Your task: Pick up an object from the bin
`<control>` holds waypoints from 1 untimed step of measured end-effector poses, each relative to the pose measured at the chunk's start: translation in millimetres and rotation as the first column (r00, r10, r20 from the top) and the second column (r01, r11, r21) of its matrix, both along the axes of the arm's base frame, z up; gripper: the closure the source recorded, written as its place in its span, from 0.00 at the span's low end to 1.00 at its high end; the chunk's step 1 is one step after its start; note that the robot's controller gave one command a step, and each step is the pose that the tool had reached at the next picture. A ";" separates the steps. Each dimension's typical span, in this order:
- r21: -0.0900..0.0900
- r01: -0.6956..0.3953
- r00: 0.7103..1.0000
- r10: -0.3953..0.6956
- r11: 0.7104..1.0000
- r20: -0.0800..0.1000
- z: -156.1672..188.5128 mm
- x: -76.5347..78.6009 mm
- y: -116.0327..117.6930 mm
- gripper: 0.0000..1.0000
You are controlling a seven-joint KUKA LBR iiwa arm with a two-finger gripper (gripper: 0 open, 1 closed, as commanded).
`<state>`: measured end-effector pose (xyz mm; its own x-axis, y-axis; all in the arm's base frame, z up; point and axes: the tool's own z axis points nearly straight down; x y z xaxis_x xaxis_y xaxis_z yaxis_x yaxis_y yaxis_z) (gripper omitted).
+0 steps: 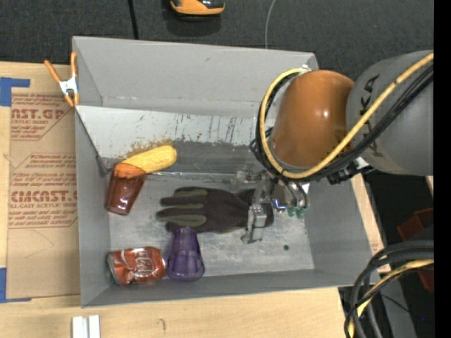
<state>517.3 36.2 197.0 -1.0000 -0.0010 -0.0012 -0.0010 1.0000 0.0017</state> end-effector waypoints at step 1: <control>0.000 0.000 1.000 0.000 1.000 0.000 0.0 0.0 0.0 0.00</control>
Offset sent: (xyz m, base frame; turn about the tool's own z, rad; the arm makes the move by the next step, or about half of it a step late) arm 0.0274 -0.0202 -0.1270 -0.0404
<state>517.3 36.2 197.0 -1.0000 -0.0010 -0.0012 -0.0010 1.0000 0.0018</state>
